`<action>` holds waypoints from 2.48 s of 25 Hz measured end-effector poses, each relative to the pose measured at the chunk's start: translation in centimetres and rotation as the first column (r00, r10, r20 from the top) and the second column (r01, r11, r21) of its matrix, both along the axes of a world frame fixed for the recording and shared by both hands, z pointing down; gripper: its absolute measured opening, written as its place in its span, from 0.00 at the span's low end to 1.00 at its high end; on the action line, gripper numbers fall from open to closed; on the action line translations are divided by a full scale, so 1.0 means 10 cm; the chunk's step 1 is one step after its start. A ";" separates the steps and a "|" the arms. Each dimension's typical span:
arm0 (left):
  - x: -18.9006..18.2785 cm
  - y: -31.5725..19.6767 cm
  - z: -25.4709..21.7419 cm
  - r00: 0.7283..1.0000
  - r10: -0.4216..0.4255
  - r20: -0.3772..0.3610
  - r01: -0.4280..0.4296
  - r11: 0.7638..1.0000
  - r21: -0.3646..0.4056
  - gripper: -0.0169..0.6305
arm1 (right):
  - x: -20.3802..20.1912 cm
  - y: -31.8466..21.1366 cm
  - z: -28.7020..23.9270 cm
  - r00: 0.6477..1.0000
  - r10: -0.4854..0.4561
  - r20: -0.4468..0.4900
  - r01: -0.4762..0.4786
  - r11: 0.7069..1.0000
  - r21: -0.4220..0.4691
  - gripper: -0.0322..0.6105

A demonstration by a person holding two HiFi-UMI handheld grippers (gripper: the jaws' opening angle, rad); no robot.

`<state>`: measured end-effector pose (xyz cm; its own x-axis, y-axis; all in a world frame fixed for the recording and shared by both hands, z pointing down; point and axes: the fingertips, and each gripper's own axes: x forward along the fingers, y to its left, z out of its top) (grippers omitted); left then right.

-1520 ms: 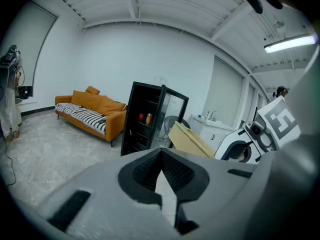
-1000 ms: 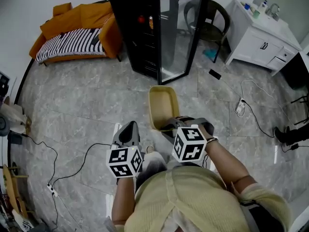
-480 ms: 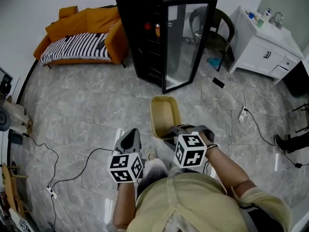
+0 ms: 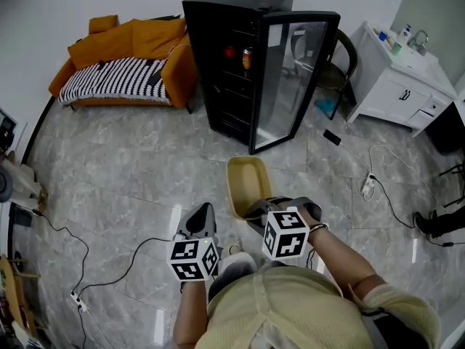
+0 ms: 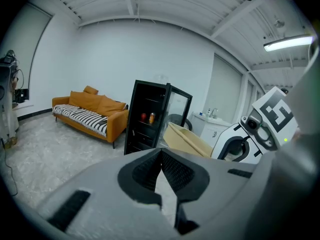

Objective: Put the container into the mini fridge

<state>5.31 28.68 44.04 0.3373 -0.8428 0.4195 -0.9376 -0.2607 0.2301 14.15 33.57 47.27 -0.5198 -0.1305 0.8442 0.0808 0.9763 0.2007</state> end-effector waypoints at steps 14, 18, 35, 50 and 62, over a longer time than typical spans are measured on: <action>-0.66 -0.61 0.11 1.000 0.028 0.012 -0.027 0.999 -0.036 0.06 | -0.72 -0.62 0.11 1.000 -0.015 -0.028 0.015 0.999 -0.029 0.10; -0.79 -0.72 0.11 0.999 0.049 0.006 -0.049 0.998 -0.037 0.06 | -0.87 -0.71 0.13 0.999 0.002 -0.041 -0.004 0.999 -0.037 0.10; -1.04 -1.13 0.06 1.000 0.010 0.003 -0.009 1.000 -0.019 0.06 | -1.08 -1.19 0.14 0.997 -0.037 -0.067 0.034 0.998 -0.045 0.10; -0.89 -2.15 0.05 1.000 -0.012 -0.001 0.012 1.000 -0.012 0.06 | -0.97 -2.14 0.12 0.992 -0.109 -0.069 0.105 0.993 -0.061 0.10; -0.93 -2.86 -0.11 0.998 -0.032 0.048 0.031 0.999 0.033 0.06 | -0.90 -2.73 0.09 0.985 -0.164 -0.045 0.161 0.985 -0.053 0.10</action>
<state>-4.04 0.06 42.99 0.2902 -0.8659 0.4075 -0.9554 -0.2374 0.1758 5.15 6.32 48.16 -0.4887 -0.0052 0.8724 0.2477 0.9580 0.1445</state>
